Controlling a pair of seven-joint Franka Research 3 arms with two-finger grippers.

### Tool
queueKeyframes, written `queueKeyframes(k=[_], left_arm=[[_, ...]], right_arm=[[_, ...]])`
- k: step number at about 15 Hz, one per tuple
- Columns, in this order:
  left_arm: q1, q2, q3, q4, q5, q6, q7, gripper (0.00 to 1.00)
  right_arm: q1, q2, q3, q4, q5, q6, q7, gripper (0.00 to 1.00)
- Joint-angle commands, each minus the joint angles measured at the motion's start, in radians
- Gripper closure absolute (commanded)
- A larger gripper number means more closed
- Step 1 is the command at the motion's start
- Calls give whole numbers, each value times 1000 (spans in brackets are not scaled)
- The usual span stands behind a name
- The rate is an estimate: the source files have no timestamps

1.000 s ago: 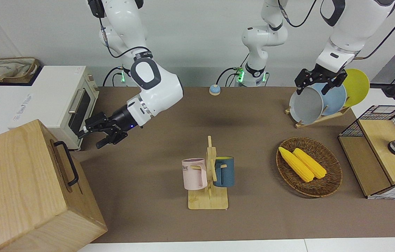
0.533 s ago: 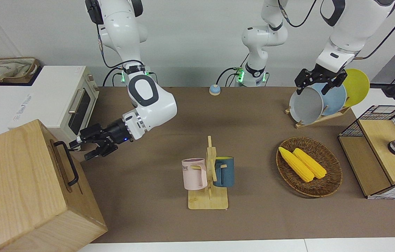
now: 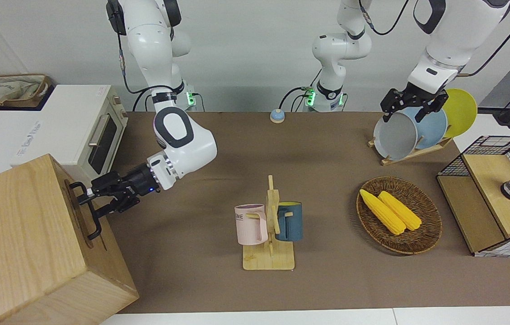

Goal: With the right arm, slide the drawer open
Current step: 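Close the right gripper on the black drawer handle, then pull the handle toward the robot with the right gripper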

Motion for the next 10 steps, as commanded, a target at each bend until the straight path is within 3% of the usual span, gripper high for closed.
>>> queueKeyframes(k=[1, 2, 4, 10], left_arm=[[4, 11, -6, 26, 17, -20, 10, 7], [4, 11, -6, 26, 17, -20, 10, 7], [4, 11, -6, 26, 17, -20, 10, 7], [4, 13, -6, 24, 17, -20, 10, 7]], right_arm=[[-9, 5, 8, -5, -37, 15, 29, 780], [-10, 5, 8, -7, -36, 17, 29, 884], [-13, 8, 8, -7, -36, 17, 29, 981], [1, 17, 8, -8, -34, 4, 29, 1000]])
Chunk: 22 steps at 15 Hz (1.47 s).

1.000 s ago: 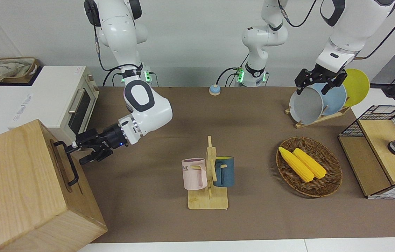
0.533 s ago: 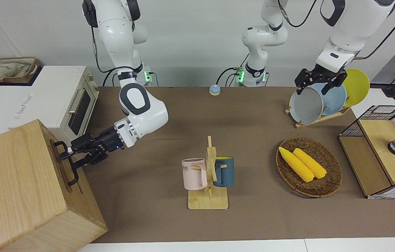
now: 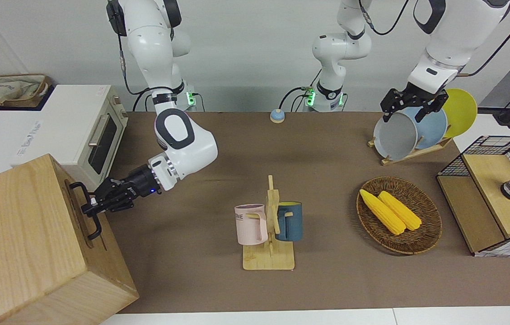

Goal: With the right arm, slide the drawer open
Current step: 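Pull the handle toward the robot with the right gripper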

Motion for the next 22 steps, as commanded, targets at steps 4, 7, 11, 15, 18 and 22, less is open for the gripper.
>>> queueKeyframes(k=[4, 7, 11, 15, 18, 22], left_arm=[[4, 11, -6, 26, 17, -20, 10, 7], [4, 11, -6, 26, 17, -20, 10, 7], [4, 11, -6, 24, 17, -20, 10, 7], [4, 11, -6, 26, 17, -20, 10, 7], [4, 11, -6, 26, 17, -20, 10, 7], [4, 11, -6, 24, 17, -20, 10, 7]], right_arm=[[37, 6, 6, -13, -15, -17, -1, 1000], [86, 6, 7, -18, 15, -70, -6, 1000], [166, 6, 6, -16, 71, -141, -12, 1000], [249, 6, 7, -10, 137, -213, -12, 1000], [313, 6, 6, -6, 185, -260, -9, 1000], [381, 6, 6, 19, 252, -320, -15, 1000]])
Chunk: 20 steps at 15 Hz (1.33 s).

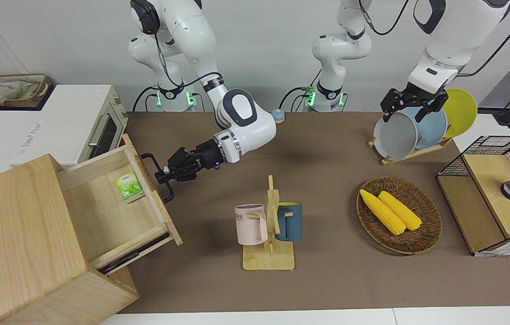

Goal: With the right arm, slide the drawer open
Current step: 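Pull the handle toward the robot with the right gripper, then open the right gripper and back it away from the handle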

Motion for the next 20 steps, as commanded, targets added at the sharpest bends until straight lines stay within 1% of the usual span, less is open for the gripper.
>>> queueKeyframes(k=[1, 3, 6, 11, 12, 13, 14, 15, 16, 20], left_arm=[[4, 11, -6, 26, 17, -20, 10, 7], [4, 11, -6, 26, 17, -20, 10, 7], [4, 11, -6, 26, 17, -20, 10, 7], [4, 11, -6, 26, 17, -20, 10, 7], [4, 11, -6, 26, 17, -20, 10, 7], [4, 11, -6, 24, 17, -20, 10, 7], [4, 11, -6, 26, 17, -20, 10, 7], [4, 11, -6, 24, 17, -20, 10, 7], [4, 11, -6, 26, 17, -20, 10, 7], [4, 11, -6, 26, 17, -20, 10, 7]], right_arm=[[73, 14, 5, 40, 49, -5, -26, 1000], [102, 14, 4, 45, 72, -25, -28, 1000], [129, 16, 4, 48, 83, -59, -28, 1000], [132, 19, 4, 48, 81, -64, -26, 992], [130, 22, 4, 48, 81, -64, -25, 945], [130, 24, 4, 48, 81, -62, -23, 822], [130, 28, 4, 48, 81, -62, -17, 527], [130, 30, 4, 48, 80, -62, -14, 296], [129, 30, 4, 48, 81, -64, -9, 3], [130, 30, 4, 48, 80, -62, 3, 11]])
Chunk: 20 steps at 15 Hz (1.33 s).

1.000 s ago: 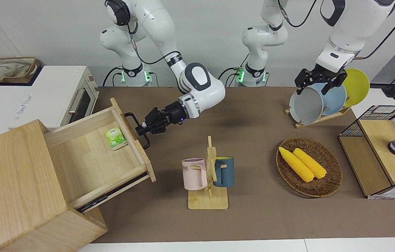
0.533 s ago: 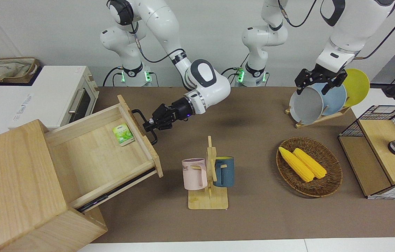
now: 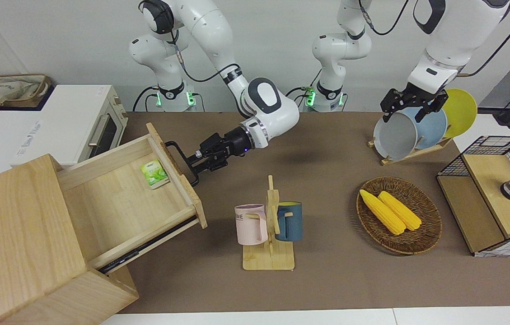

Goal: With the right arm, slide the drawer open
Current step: 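Open the right gripper and back it away from the handle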

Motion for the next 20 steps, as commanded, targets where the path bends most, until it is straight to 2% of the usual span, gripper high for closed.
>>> queueKeyframes(k=[1, 5, 7, 9, 12, 14, 16, 20], left_arm=[[4, 11, -6, 26, 17, -20, 10, 7], [4, 11, -6, 26, 17, -20, 10, 7], [4, 11, -6, 26, 17, -20, 10, 7], [4, 11, -6, 24, 17, -20, 10, 7], [4, 11, -6, 26, 17, -20, 10, 7], [4, 11, -6, 24, 17, -20, 10, 7], [4, 13, -6, 26, 17, -20, 10, 7], [4, 11, -6, 26, 17, -20, 10, 7]], right_arm=[[2, 17, 0, 27, 3, 2, 8, 11], [2, 16, 2, 27, 6, 2, 17, 11], [11, 14, 6, 32, 51, 2, 34, 11], [20, 14, 6, 88, 145, 2, 80, 11], [39, -3, 11, 156, 286, 4, 84, 11], [33, -33, 11, 196, 378, 10, 69, 11], [13, -85, 9, 217, 485, 22, 54, 11], [-64, -200, 9, 230, 702, 64, -23, 11]])
